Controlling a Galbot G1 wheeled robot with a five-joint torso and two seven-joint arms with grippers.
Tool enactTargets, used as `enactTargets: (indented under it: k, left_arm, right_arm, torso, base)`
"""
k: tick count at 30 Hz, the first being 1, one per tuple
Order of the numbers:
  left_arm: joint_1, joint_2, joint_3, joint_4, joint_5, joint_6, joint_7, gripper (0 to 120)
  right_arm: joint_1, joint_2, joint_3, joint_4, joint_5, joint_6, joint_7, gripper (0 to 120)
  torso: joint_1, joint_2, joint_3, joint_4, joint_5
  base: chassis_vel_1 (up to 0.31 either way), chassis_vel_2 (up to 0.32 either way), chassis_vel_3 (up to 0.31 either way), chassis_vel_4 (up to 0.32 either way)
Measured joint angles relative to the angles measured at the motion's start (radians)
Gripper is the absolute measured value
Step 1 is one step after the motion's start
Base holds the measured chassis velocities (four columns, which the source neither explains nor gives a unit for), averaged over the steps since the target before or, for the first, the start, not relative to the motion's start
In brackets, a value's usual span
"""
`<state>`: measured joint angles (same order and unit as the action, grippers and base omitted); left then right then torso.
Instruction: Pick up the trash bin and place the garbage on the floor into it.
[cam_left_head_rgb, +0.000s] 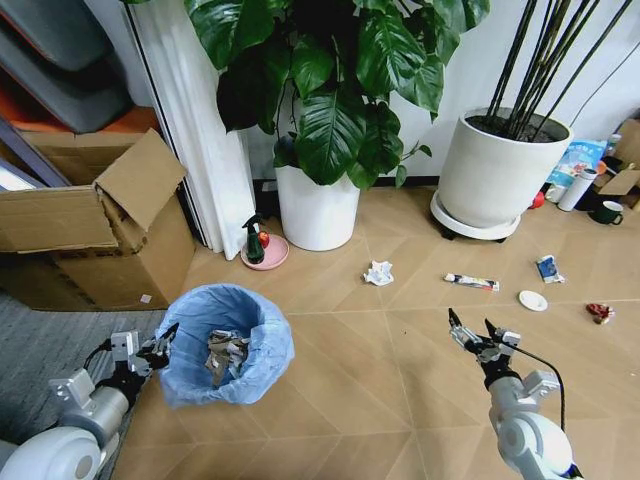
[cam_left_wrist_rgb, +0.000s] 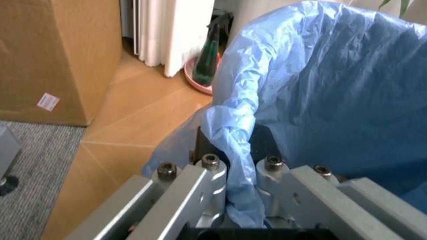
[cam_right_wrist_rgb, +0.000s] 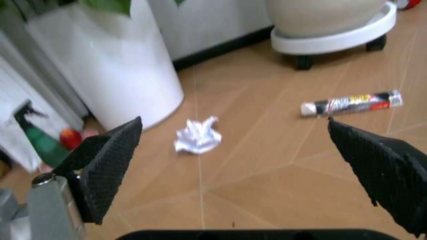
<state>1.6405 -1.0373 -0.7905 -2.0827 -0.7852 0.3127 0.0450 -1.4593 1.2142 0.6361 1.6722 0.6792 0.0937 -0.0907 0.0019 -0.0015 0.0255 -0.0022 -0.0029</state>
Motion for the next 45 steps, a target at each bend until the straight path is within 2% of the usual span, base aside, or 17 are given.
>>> enactTargets:
  k: [16, 34, 45]
  left_arm:
    - [-0.009, -0.009, 0.001, -0.009, -0.001, 0.003, -0.002, 0]
    - [-0.021, -0.011, 0.004, 0.003, -0.003, 0.003, -0.003, 0]
    - [-0.032, -0.010, 0.008, 0.013, -0.006, 0.006, -0.006, 0]
  right_arm:
    - [-0.033, 0.012, -0.050, -0.136, -0.121, 0.062, -0.063, 100]
    - [-0.012, 0.023, -0.068, -0.160, -0.137, 0.079, -0.075, 100]
    - [0.042, 0.020, -0.110, -0.236, -0.180, 0.100, -0.092, 100]
  torso:
    - [0.000, 0.000, 0.000, -0.0001, -0.0002]
    - [0.000, 0.000, 0.000, -0.0002, 0.0000]
    - [0.000, 0.000, 0.000, -0.0001, 0.0001]
  base:
    - [-0.086, 0.089, 0.088, -0.085]
    - [-0.149, 0.148, 0.143, -0.144]
    - [-0.148, 0.154, 0.148, -0.143]
